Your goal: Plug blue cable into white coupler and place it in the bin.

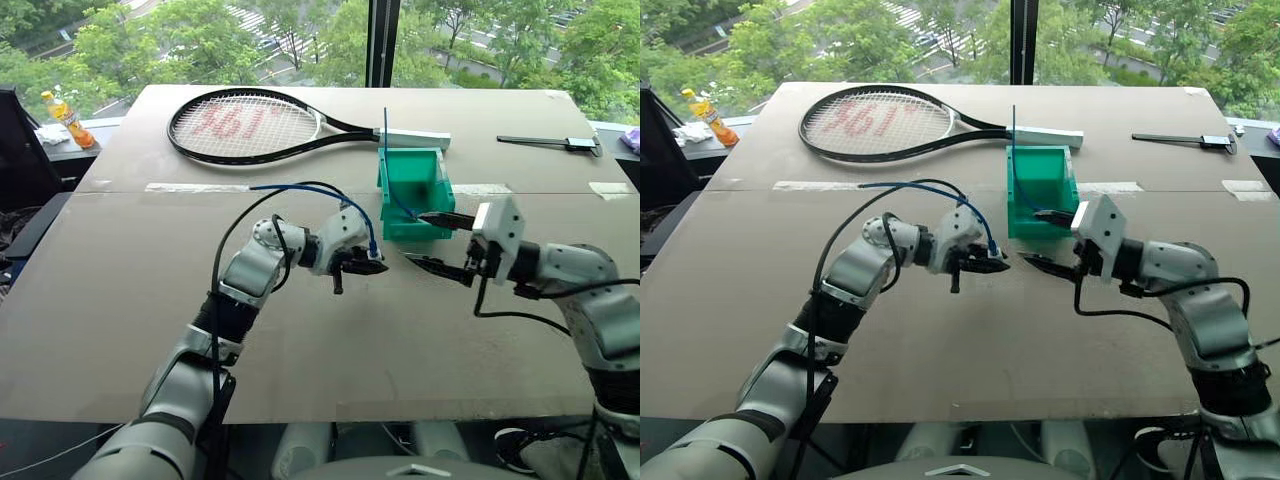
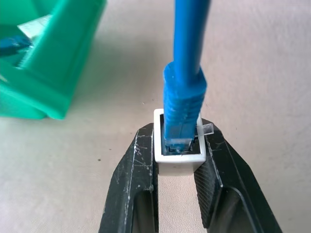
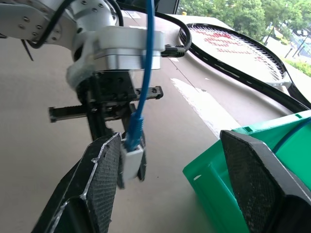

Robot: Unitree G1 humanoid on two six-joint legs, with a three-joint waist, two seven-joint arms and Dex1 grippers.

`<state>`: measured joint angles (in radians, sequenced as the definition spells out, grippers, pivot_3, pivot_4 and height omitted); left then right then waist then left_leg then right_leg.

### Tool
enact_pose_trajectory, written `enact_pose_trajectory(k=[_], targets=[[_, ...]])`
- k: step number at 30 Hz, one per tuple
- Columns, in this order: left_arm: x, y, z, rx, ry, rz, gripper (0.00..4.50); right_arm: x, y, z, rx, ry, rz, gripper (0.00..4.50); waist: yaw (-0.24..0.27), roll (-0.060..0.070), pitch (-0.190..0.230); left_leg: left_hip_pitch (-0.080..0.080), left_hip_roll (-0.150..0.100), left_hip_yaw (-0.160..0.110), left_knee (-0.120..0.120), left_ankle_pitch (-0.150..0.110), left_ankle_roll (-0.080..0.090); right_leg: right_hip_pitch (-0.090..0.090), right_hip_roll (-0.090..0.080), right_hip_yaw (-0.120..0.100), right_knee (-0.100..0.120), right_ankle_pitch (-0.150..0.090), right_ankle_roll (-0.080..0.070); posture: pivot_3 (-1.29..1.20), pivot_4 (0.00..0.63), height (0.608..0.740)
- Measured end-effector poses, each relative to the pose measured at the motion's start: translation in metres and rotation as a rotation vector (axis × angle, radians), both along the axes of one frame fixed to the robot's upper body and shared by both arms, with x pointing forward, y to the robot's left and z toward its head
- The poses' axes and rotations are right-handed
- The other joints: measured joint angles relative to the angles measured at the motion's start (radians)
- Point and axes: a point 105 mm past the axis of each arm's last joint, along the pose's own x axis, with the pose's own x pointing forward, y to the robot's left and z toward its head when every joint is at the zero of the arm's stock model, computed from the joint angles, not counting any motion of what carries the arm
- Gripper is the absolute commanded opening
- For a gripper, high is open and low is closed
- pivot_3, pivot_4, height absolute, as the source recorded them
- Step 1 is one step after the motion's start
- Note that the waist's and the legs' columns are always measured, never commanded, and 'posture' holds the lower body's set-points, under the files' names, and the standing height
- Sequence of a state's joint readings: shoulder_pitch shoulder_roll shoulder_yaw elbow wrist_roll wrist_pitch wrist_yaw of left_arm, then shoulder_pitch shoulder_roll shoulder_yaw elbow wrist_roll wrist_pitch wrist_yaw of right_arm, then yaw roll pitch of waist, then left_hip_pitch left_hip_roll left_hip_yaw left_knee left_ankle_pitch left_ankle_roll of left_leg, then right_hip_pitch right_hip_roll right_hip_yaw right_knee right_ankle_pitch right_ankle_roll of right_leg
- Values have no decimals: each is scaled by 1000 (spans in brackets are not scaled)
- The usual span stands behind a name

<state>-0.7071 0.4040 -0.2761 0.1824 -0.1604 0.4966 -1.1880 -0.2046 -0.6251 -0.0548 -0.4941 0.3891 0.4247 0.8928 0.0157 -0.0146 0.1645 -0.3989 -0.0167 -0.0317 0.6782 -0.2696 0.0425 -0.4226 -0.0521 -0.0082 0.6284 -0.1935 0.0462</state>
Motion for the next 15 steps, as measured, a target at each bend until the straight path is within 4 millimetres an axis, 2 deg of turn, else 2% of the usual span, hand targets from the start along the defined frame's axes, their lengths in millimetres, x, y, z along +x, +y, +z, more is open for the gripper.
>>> enact_pose_trajectory(k=[4,7,9,10,15], targets=[[18,-10,52,-124,14,66,398,-28,-22,-17,7,60,-172,3255,2,-1,1,0,-1,-2,3,0,0,2,0,-2,0,0,1,0,150,740],[31,-32,85,-178,8,85,398,-41,-35,-25,21,77,-309,3255,-1,-1,0,4,-2,-2,5,0,0,7,0,-2,-1,-3,5,0,150,740],[41,-43,91,-182,23,122,398,-46,-42,-29,34,83,-378,3255,-3,-1,0,5,-2,-1,5,0,0,7,0,-1,-1,-3,5,0,150,740],[53,-49,91,-169,44,173,398,-49,-47,-33,33,88,-428,3255,-3,-1,0,5,-3,-1,5,0,0,7,0,-1,-1,-3,5,0,150,740],[86,-59,79,-96,53,336,398,-53,-56,-34,65,69,-555,3255,-7,-1,0,4,-5,-1,4,0,0,6,1,0,-1,-3,5,0,150,740]])
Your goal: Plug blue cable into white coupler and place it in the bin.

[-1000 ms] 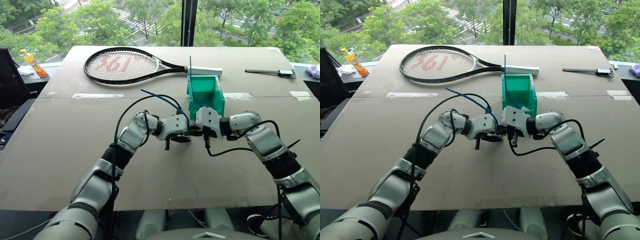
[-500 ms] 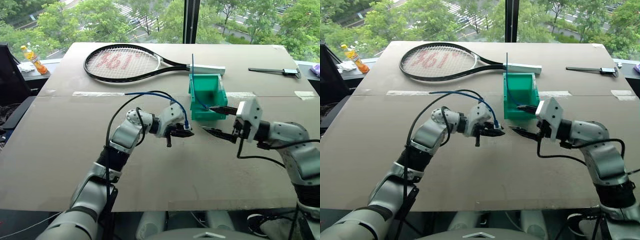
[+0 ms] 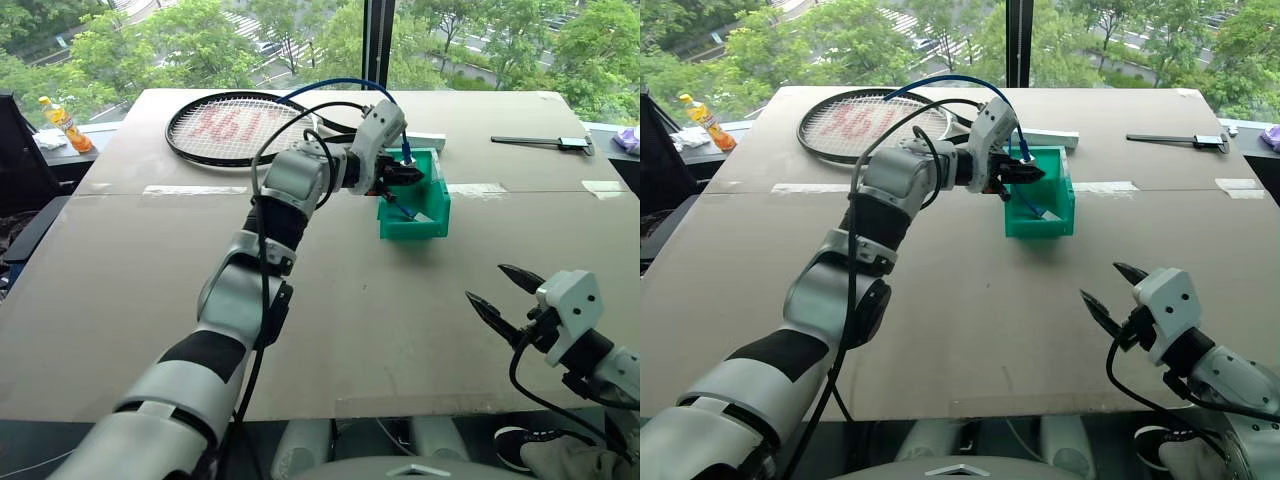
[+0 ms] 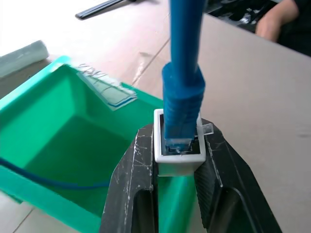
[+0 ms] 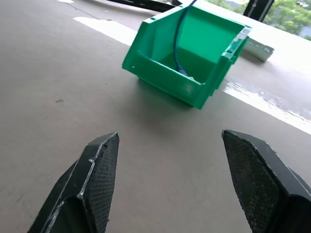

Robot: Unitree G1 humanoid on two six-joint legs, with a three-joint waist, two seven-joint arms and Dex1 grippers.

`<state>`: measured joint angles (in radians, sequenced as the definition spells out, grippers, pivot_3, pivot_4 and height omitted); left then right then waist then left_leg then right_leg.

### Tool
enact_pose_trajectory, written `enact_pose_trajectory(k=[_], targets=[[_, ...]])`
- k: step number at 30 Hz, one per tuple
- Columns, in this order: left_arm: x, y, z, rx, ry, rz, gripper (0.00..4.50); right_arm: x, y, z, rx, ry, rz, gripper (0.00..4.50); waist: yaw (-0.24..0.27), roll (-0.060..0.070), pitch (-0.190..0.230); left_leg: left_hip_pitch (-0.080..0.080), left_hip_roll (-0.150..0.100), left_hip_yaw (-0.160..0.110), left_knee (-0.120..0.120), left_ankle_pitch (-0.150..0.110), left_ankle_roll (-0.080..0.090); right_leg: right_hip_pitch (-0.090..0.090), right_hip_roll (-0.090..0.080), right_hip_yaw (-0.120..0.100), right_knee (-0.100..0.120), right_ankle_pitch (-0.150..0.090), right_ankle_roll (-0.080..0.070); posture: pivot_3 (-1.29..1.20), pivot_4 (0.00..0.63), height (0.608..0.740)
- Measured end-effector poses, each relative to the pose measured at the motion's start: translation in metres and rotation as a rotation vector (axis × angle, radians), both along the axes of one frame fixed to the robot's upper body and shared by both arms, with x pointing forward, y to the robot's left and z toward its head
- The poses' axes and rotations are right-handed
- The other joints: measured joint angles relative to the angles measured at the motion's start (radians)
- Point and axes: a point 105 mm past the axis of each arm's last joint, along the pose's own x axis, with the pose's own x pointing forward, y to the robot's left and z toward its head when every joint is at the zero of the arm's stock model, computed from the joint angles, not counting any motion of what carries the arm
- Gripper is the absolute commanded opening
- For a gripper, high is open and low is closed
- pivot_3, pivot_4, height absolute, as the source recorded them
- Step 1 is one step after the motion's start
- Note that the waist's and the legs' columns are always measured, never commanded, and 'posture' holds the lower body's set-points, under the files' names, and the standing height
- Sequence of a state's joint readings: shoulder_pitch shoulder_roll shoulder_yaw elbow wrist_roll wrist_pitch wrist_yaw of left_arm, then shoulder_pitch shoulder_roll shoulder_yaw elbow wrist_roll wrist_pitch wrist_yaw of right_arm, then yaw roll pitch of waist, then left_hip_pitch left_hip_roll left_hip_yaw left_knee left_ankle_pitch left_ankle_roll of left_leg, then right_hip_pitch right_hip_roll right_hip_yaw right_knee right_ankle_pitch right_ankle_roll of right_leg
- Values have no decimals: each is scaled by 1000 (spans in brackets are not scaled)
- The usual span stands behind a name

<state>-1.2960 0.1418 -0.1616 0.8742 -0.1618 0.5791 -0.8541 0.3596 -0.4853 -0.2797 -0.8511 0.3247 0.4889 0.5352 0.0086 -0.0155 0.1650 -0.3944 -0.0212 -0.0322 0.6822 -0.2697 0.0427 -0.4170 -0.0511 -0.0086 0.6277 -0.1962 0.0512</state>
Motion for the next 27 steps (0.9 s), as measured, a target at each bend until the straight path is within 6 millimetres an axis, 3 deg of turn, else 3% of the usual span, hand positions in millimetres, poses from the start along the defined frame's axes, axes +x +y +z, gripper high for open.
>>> enact_pose_trajectory(k=[1,2,5,8,13,17,19,27], targets=[[2,-2,-4,4,12,13,1407,0,0,2,3,-13,-12,3328,1,0,0,-1,0,0,0,0,0,0,0,0,0,0,0,0,150,740],[5,-4,-10,16,33,29,1658,0,-1,3,12,-26,-32,3328,3,0,0,-1,0,0,0,0,0,-1,0,0,0,0,0,0,150,740],[10,-2,-22,42,48,70,3101,0,-4,3,24,-36,-68,3328,4,0,0,-2,0,0,0,0,0,-1,0,0,-1,0,-1,0,150,740],[13,-3,-18,26,46,80,4426,0,-6,2,25,-36,-90,3328,4,-1,1,-3,0,0,0,0,0,-2,-1,0,-1,0,0,0,150,740],[11,5,-6,3,86,56,4426,3,-1,12,31,-80,-90,3328,1,0,0,-2,0,0,0,0,0,-1,-1,0,0,0,0,0,150,740],[0,33,14,-55,86,-19,4426,7,8,17,41,-92,-51,3328,-16,1,1,-2,3,0,-1,0,0,-2,-1,1,1,2,-3,0,150,740],[-15,57,19,-104,-19,-50,4426,11,10,19,31,-96,-27,3328,-27,2,0,1,4,2,-4,0,-1,-2,-1,4,0,2,-4,0,150,740],[-79,108,-25,-156,-219,-98,4426,23,2,8,-4,-27,48,3328,6,2,0,1,3,1,-4,0,-1,-2,-3,6,-1,2,-6,0,150,740]])
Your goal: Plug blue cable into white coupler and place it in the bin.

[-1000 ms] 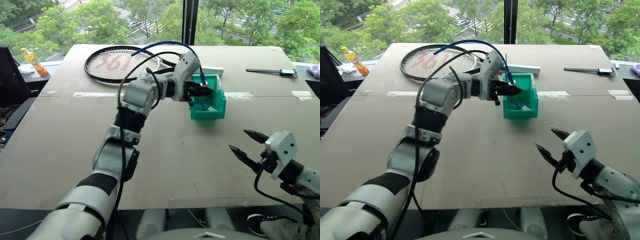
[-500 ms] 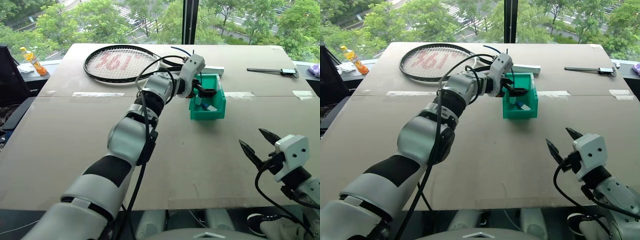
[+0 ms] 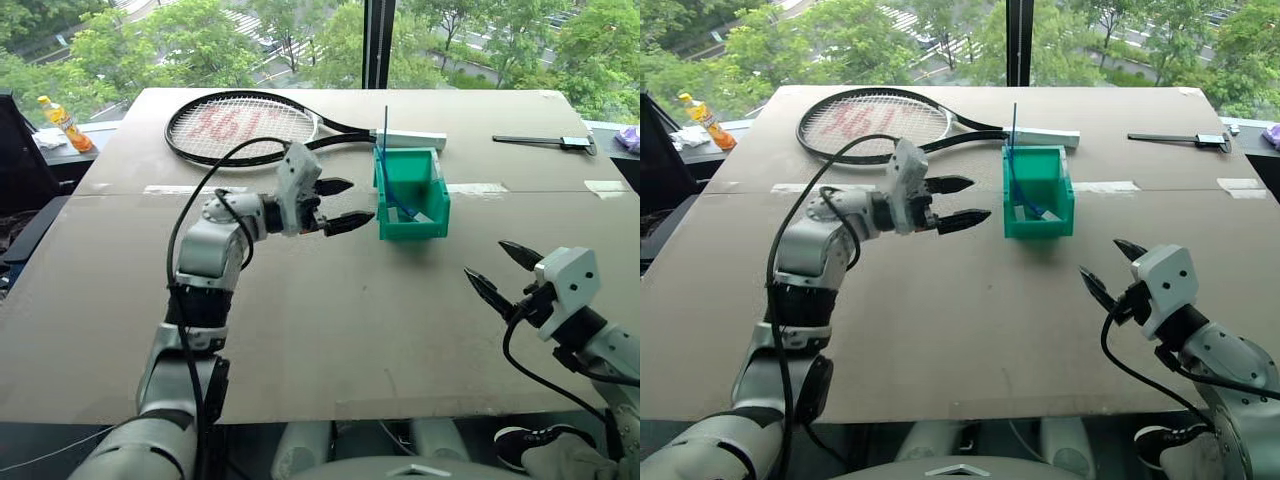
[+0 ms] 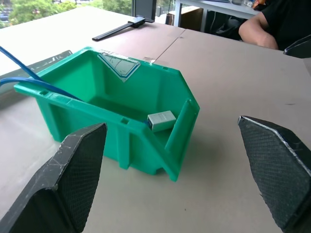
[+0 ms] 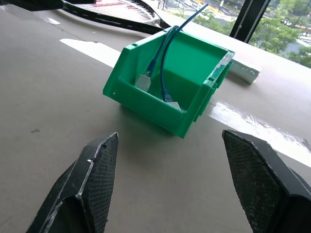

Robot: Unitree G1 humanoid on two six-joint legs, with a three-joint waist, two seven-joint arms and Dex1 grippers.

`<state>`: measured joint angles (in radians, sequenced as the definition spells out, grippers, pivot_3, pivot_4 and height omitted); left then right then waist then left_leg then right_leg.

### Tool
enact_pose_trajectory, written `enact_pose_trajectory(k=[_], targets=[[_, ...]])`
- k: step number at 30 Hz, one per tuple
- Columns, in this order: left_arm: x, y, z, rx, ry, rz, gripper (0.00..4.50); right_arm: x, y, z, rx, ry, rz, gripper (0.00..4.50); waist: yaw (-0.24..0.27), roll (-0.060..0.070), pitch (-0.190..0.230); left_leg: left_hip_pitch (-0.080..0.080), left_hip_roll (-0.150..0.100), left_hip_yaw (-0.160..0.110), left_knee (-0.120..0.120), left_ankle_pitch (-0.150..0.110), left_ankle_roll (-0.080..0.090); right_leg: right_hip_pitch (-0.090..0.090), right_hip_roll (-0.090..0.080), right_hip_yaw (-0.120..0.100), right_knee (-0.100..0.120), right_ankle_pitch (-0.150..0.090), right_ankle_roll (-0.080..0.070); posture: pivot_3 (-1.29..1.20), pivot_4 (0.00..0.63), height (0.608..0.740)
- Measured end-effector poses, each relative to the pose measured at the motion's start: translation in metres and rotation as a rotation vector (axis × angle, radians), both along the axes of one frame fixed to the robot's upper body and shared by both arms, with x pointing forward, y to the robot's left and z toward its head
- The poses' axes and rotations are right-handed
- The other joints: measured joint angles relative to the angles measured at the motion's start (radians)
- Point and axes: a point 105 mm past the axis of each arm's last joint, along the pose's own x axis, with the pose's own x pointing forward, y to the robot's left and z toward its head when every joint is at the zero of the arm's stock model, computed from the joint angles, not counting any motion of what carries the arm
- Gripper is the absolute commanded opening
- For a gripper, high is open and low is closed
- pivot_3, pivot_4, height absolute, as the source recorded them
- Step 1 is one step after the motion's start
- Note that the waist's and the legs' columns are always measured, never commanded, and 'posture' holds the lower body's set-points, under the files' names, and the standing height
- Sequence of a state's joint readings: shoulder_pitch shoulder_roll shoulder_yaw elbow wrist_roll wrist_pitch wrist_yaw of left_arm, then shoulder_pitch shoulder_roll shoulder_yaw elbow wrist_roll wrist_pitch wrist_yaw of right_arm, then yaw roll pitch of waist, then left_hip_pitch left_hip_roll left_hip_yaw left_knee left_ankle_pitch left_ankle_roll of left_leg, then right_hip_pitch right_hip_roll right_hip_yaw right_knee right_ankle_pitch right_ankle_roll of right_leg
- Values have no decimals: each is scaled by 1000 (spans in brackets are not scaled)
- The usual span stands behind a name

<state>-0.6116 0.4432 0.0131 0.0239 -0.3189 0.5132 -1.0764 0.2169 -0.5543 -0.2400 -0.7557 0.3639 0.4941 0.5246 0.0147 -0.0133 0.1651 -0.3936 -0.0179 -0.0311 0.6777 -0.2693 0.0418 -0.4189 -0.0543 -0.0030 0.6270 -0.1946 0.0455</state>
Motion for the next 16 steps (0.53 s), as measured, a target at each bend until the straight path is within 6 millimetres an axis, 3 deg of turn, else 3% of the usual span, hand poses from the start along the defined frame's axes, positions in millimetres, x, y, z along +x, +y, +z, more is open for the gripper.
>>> enact_pose_trajectory(k=[3,5,10,16], targets=[[-18,18,-16,4,25,23,4426,-3,-6,-6,-34,35,31,3328,1,0,0,1,0,1,0,0,1,1,0,-1,0,-2,-2,0,150,740],[-37,38,-38,25,82,53,4426,-10,-20,-20,-76,101,38,3328,-1,0,0,2,0,1,0,0,1,1,0,-1,0,-2,-2,0,150,740],[-75,85,-72,106,176,144,4426,-25,-50,-40,-129,199,36,3328,-1,0,0,3,1,2,-1,-1,1,1,0,-1,-1,-2,-2,0,150,740],[-92,98,-85,124,191,192,4426,-33,-59,-46,-139,217,49,3328,0,0,0,9,2,3,-2,-1,1,7,-6,-1,-1,-5,2,0,150,740]])
